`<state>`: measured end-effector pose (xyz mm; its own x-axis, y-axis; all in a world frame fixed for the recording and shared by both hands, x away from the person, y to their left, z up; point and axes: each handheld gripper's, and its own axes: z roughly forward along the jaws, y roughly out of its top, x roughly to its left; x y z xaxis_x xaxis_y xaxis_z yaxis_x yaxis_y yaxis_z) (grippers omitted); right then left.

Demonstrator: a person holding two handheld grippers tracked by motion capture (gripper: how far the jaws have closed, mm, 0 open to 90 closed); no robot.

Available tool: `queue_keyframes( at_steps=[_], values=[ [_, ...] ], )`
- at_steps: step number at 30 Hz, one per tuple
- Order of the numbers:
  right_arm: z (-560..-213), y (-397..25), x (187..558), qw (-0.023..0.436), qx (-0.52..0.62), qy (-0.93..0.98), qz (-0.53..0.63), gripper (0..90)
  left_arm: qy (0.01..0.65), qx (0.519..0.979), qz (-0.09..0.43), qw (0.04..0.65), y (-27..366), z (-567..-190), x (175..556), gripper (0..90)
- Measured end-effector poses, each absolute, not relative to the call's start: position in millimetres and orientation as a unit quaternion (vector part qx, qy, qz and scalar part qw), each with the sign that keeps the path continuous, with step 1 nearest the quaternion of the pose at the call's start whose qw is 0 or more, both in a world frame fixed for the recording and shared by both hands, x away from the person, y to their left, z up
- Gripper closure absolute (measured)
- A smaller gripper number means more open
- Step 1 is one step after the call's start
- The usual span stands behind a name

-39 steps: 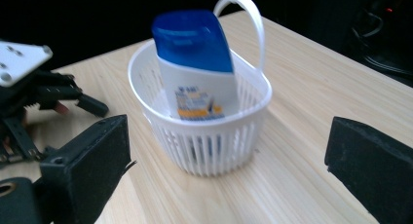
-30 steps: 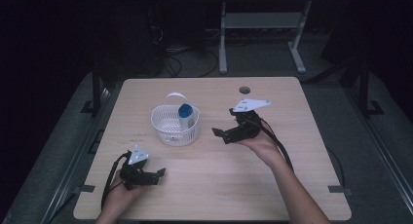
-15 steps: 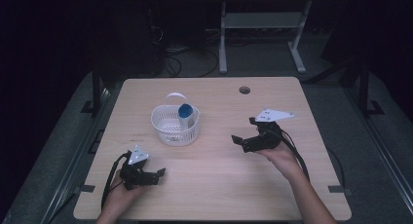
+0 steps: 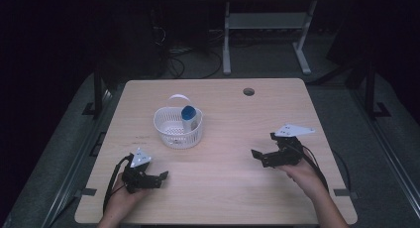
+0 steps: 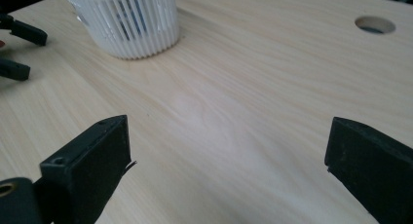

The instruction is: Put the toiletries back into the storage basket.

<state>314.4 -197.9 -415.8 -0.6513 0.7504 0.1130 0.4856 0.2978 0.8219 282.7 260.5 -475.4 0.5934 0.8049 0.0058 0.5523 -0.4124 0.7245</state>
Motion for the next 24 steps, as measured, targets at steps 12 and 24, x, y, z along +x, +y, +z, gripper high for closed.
queue_keyframes(
  at_steps=[12, 24],
  values=[
    [-441.4, -230.4, 289.8, 0.147, 0.425, 0.789, 0.418, 2.4, 0.413, 0.82, 0.181, 0.352, 260.5, -475.6, 282.8, 13.2],
    [-463.0, -245.6, 281.0, 0.175, 0.444, 0.792, 0.381, 2.4, 0.413, 0.821, 0.181, 0.351, 260.6, -475.6, 282.8, 13.2]
  ],
)
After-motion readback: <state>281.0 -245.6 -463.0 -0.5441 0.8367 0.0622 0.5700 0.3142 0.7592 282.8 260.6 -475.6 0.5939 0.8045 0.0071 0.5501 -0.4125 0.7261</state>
